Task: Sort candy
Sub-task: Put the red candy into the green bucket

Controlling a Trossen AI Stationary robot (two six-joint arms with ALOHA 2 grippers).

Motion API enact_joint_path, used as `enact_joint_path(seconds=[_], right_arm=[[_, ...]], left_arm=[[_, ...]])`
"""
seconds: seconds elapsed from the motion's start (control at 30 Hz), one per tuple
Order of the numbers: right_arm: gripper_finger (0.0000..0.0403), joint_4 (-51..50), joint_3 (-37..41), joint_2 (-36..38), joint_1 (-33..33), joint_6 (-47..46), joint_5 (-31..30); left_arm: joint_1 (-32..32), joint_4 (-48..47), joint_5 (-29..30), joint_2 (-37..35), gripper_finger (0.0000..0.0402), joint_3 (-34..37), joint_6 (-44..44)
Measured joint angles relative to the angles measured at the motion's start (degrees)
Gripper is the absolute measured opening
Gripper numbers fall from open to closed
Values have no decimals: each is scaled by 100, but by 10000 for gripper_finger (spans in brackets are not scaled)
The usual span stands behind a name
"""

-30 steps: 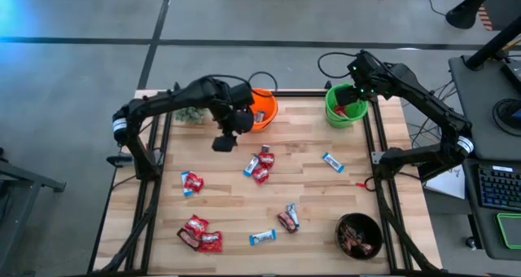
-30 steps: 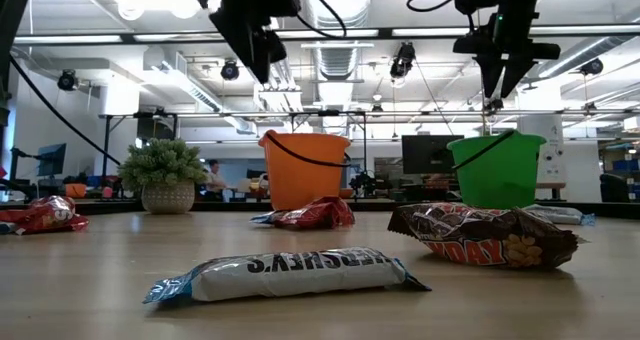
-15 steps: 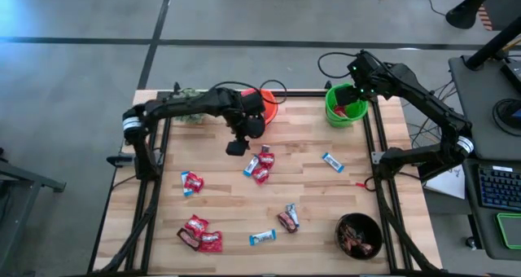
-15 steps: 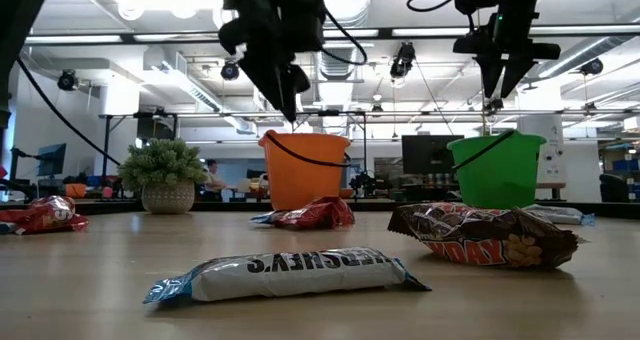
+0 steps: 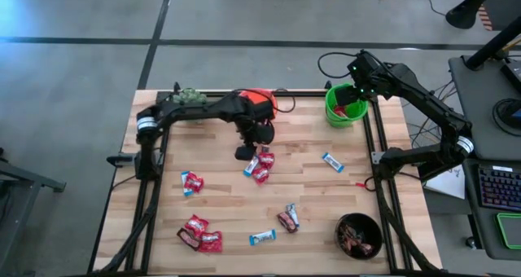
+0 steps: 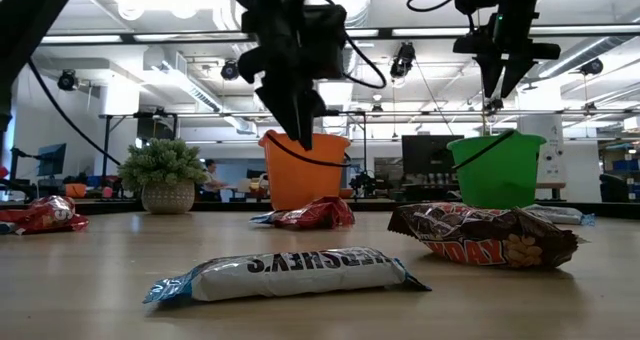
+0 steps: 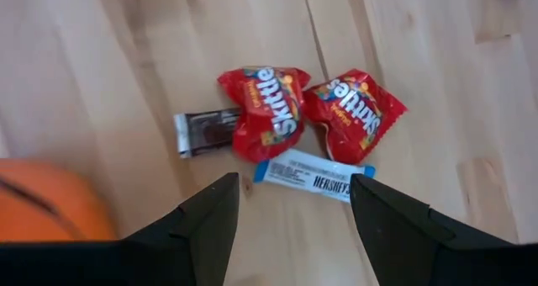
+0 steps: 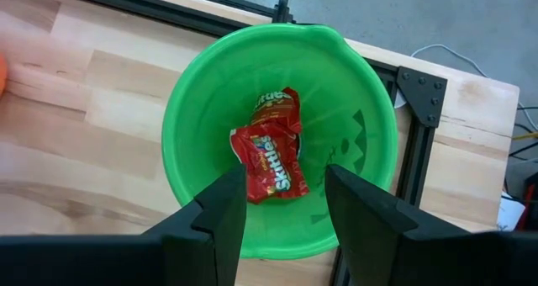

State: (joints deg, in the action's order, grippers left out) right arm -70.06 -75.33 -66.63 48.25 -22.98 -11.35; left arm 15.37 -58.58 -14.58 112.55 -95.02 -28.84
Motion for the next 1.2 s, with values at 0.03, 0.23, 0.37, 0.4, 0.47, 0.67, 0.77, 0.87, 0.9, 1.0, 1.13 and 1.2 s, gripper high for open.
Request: enact_joint_path(seconds=[0.03, 0.23, 0.37, 0.4, 0.47, 0.67, 0.77, 0.87, 0.9, 1.0, 1.13, 1.2], right_arm=[[153, 0, 0, 0, 0, 0, 0], [153, 2, 0, 0, 0, -2, 48], [153, 1, 0, 0, -1, -2, 142], [153, 2, 0, 0, -2, -18, 148], [153, 2, 0, 0, -2, -102, 149], [153, 0, 0, 0, -2, -114, 149], [153, 0, 0, 0, -2, -114, 149], [153, 0, 0, 0, -2, -111, 149], [153, -2, 0, 0, -2, -111, 149], [153, -2, 0, 0, -2, -111, 149], [153, -2, 0, 0, -2, -107, 149], [153, -2, 0, 0, -2, -107, 149]], left_arm=[[-28, 1, -1, 48, 210, 0, 1], [-144, 211, 1, 266, 210, 0, 28], [-199, 471, 1, 351, 210, 0, 80], [-209, 537, 1, 377, 210, 0, 108], [-212, 672, -1, 422, 210, 0, 195], [-233, 716, 1, 559, 210, -9, 403], [-251, 752, 2, 598, 210, -3, 455], [-280, 808, 3, 624, 210, 0, 521], [-289, 791, 1, 632, 210, 0, 564], [-328, 804, 1, 636, 210, 0, 590], [-378, 804, 3, 636, 210, 0, 590], [-387, 835, 3, 634, 210, 0, 590]])
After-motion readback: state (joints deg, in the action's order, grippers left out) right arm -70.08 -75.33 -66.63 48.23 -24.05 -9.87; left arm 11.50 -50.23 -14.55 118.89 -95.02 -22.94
